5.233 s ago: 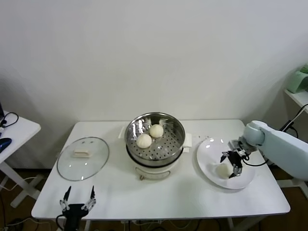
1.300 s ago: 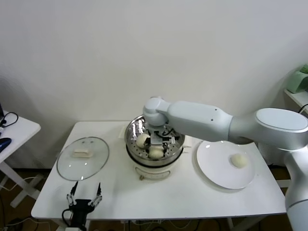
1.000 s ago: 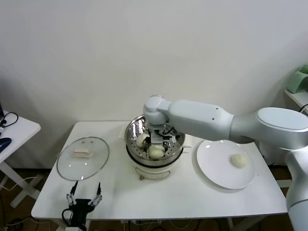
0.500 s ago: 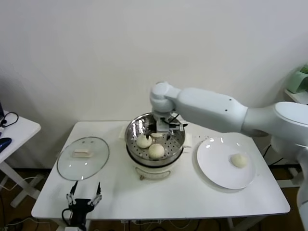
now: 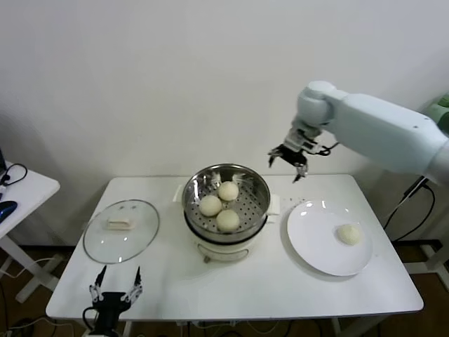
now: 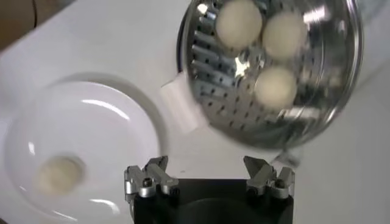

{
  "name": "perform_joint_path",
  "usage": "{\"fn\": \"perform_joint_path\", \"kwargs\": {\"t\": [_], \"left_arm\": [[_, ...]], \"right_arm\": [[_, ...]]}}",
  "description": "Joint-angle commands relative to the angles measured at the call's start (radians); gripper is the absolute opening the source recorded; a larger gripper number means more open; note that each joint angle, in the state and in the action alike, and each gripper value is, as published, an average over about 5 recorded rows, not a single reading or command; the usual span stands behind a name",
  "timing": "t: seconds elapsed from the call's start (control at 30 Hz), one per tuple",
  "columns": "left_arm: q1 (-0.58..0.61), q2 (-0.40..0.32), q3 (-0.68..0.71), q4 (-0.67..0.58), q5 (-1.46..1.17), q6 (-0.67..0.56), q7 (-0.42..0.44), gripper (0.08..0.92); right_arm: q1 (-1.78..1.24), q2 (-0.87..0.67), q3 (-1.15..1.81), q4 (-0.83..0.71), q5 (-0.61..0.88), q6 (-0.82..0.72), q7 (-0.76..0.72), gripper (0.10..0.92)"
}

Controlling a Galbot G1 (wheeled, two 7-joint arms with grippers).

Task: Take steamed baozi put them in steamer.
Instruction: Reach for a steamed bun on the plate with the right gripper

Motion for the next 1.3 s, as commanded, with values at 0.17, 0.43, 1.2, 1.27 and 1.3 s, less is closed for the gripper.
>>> {"fn": "perform_joint_path", "kwargs": {"t": [0.17, 0.43, 1.2, 1.27, 1.3], "left_arm": [[-0.035, 0.021, -0.003, -0.014, -0.013, 0.018, 0.005, 0.823], [-0.042, 0.017, -0.003, 0.005, 0.002, 0.017, 0.007, 0.823], [-0.042, 0.004, 0.004, 0.014, 0.009, 0.030, 0.012, 0.823], [-0.038, 0.005, 0.004, 0.011, 0.014, 0.030, 0.012, 0.823], [-0.035, 0.006, 0.005, 0.010, 0.017, 0.029, 0.011, 0.823]], "right_arm": [[-0.250, -0.355, 0.139, -0.093, -0.023, -0.181, 0.056, 0.823], [-0.536, -0.346, 0.390, -0.142, -0.157, -0.151, 0.087, 0.823], [-0.676, -0.154, 0.563, -0.307, -0.294, -0.109, 0.104, 0.823], [-0.677, -0.137, 0.563, -0.320, -0.302, -0.107, 0.103, 0.823], [-0.677, -0.128, 0.564, -0.328, -0.305, -0.105, 0.102, 0.823]]}}
